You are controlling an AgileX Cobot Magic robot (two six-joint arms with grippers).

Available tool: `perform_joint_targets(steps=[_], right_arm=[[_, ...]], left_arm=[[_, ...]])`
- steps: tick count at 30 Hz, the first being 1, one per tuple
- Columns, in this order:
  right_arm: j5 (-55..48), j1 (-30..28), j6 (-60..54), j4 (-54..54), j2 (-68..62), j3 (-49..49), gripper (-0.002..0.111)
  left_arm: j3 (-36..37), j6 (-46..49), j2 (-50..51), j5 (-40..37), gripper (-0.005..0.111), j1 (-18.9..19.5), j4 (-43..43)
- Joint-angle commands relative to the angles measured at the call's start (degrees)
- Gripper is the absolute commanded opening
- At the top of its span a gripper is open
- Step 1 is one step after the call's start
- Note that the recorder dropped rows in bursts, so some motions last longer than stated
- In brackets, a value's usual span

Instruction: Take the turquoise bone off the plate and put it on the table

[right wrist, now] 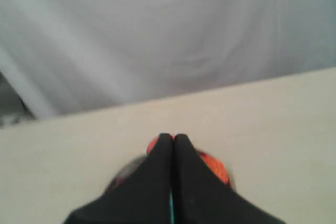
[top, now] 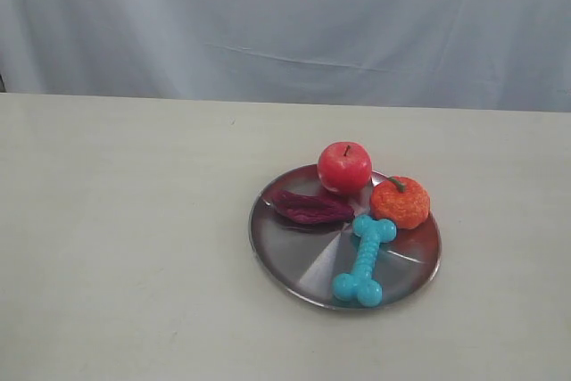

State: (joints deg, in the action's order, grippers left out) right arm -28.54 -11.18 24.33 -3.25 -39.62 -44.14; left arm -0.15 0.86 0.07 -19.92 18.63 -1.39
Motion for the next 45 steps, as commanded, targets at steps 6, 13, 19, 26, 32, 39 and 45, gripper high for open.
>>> perform_joint_targets(steps=[6,13,19,26,32,39,45], right_arm=[[-28.01,6.33,-13.77,4.70,-31.77,-26.99,0.000],[-27.19,6.88,-16.61,6.40,-44.31,-31.12,0.000],[-26.59,7.01,-16.86,6.40,-53.90,-31.12,0.013],[-24.18,10.64,-17.26,7.29,-63.66,-31.12,0.058],[-21.80,12.80,-13.11,7.29,-70.19,-31.12,0.055],[-21.17,13.78,-10.98,7.29,-74.48,-31.12,0.055],[-18.66,13.78,-9.68,7.06,-75.95,-31.12,0.055]], left_arm=[[0.15,-0.24,-0.07,0.31,0.000,0.13,-0.06],[0.15,-0.24,-0.07,0.31,0.000,0.13,-0.06],[0.15,-0.24,-0.07,0.31,0.000,0.13,-0.06],[0.15,-0.24,-0.07,0.31,0.000,0.13,-0.06],[0.15,-0.24,-0.07,0.31,0.000,0.13,-0.06],[0.15,-0.24,-0.07,0.31,0.000,0.13,-0.06],[0.15,-0.24,-0.07,0.31,0.000,0.13,-0.06]])
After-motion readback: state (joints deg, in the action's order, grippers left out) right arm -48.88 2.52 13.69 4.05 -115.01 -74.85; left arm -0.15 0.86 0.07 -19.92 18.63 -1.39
